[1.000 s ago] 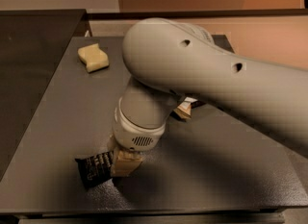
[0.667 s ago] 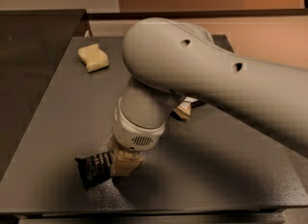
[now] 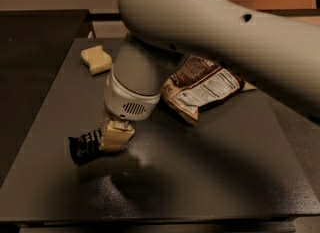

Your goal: Move rxbar chocolate near sponge

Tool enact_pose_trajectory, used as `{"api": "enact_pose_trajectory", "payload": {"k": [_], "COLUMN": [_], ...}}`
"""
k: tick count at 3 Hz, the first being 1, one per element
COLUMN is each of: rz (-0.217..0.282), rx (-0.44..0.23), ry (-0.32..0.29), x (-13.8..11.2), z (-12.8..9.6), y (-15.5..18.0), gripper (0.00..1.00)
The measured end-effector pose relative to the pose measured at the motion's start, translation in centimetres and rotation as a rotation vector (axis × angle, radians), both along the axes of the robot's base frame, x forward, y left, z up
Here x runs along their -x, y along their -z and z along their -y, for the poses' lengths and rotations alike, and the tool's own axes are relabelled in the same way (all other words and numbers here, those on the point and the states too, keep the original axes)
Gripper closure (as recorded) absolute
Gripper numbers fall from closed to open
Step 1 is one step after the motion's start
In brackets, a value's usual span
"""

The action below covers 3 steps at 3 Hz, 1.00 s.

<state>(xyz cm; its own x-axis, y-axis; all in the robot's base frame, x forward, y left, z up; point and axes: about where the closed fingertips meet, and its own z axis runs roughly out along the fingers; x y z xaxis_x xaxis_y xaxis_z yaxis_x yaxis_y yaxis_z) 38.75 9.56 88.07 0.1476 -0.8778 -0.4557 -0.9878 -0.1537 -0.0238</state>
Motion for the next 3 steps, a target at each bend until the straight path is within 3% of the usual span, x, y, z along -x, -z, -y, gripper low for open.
{"api": "enact_pose_trajectory", "payload": {"k": [1,3], "rz": [0.018,0.046], "rx": [-0.034,-0.075], "ry": [0.027,0.118], "x": [-2.5,-8.2], "z": [-1.9,-4.6], "y": [-2.5,-3.8], "gripper": [1.0,1.0]}}
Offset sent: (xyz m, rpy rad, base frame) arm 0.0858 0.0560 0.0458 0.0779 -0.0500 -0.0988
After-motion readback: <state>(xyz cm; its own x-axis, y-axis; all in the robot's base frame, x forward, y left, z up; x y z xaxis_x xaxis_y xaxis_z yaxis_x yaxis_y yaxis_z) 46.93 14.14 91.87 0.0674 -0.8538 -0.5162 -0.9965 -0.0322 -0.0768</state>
